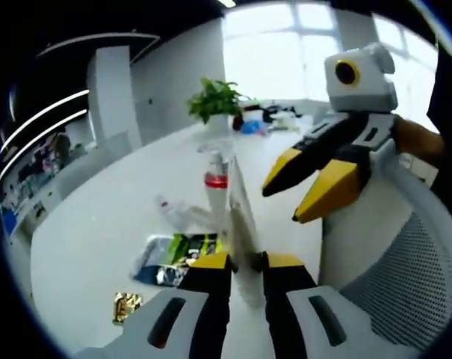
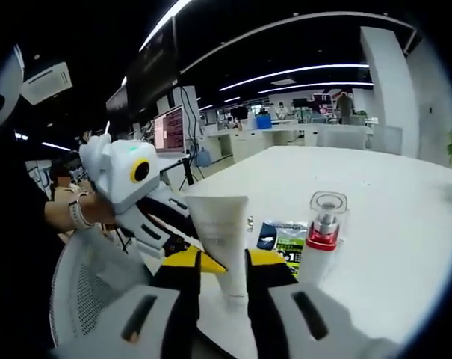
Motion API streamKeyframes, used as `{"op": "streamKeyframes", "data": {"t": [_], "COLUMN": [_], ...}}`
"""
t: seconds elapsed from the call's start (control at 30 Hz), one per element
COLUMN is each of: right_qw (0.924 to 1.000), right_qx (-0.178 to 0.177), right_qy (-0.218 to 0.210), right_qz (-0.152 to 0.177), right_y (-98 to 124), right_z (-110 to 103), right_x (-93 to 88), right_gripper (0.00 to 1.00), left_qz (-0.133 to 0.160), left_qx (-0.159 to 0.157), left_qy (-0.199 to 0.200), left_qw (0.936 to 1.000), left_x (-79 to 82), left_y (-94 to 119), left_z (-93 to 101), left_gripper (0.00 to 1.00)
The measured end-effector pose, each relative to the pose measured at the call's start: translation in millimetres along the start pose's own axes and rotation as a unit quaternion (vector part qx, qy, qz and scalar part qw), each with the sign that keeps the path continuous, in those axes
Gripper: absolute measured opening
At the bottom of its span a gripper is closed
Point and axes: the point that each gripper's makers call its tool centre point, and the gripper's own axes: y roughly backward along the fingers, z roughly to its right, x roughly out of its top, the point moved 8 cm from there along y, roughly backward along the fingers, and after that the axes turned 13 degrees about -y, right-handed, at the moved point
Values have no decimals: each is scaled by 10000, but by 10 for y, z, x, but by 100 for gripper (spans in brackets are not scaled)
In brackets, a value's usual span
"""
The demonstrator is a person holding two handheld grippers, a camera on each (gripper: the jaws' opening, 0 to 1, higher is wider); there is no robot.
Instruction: Arrange the skincare products in the storage area until every visible bottle or jar stands upright without overlapping.
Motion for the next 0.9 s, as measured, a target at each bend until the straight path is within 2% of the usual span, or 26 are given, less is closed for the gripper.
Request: {"op": "streamKeyframes", "data": {"t": [0.17,0.2,0.37,0.7,0.9], "right_qw": [10000,10000,9996,9988,9975], "right_qx": [21,43,205,391,569], "right_qy": [60,80,133,184,232], "right_qz": [-33,-34,-127,-215,-338], "right_y": [-36,-43,-96,-212,-276], "right_z": [38,36,31,107,76], "right_x": [31,35,44,95,95], "right_gripper": [28,28,29,27,23], "left_qz": [60,95,225,414,448], "left_qx": [-216,-315,-723,-1205,-1299], "left_qy": [-191,-412,-594,-621,-688], "left_qw": [9996,9986,9954,9899,9881], "left_x": [9,14,5,-11,-9], "left_y": [-3,-7,-10,-50,-54], "left_z": [-1,-8,-40,-130,-131], "left_gripper": [11,11,11,11,11]}}
